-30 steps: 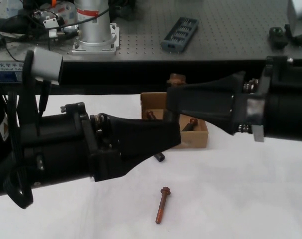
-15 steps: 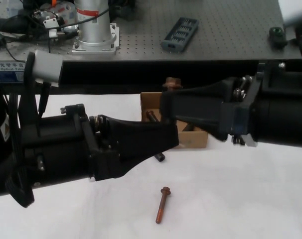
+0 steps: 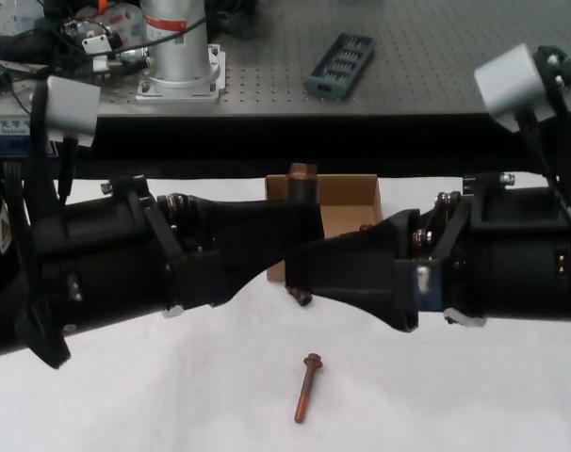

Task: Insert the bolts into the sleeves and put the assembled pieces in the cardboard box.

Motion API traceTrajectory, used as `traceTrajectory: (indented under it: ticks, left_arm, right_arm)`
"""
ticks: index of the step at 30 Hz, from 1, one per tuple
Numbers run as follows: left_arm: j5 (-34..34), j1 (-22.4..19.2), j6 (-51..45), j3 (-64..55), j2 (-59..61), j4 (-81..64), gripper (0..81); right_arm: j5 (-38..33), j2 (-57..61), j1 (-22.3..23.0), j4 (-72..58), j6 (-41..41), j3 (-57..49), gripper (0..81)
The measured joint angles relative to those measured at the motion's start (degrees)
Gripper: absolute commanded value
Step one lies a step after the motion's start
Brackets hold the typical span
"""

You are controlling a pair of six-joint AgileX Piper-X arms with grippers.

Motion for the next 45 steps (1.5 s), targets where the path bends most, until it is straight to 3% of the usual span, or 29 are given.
traceTrajectory:
  ticks: [9,14,17,22,26,29,37,45]
  left_arm:
    - [-0.6,0.6,7.4,-0.2,0.0,6.8,0.6]
    - [-4.1,3.9,11.6,-1.7,1.7,11.6,0.6]
    - [-4.3,5.3,17.6,-8.8,8.7,21.0,0.6]
    - [-6.7,5.4,22.5,-21.0,26.9,29.7,0.6]
    - [-9.5,5.5,24.2,-39.3,41.8,31.9,0.6]
    - [-10.3,5.5,24.5,-49.2,51.2,34.5,0.6]
    - [-12.2,5.6,24.5,-69.6,68.3,41.2,0.6]
    - [-13.9,6.3,24.5,-73.9,75.5,47.4,0.6]
  right_arm:
    - [-2.3,-8.9,-5.6,3.6,-1.9,0.1,46.3]
    - [-3.6,-12.3,-7.4,17.4,-6.2,0.1,46.3]
    - [-3.0,-13.1,-7.4,28.0,-10.8,0.1,46.3]
    - [1.5,-13.4,-7.4,39.1,-17.1,0.1,34.5]
    - [6.1,-13.4,-7.4,45.9,-20.1,0.1,18.5]
    - [9.1,-13.4,-7.4,49.4,-20.5,0.1,1.9]
    - [13.2,-13.4,-7.4,51.4,-20.5,0.1,1.6]
    - [13.2,-13.4,-7.4,51.5,-20.5,0.1,1.6]
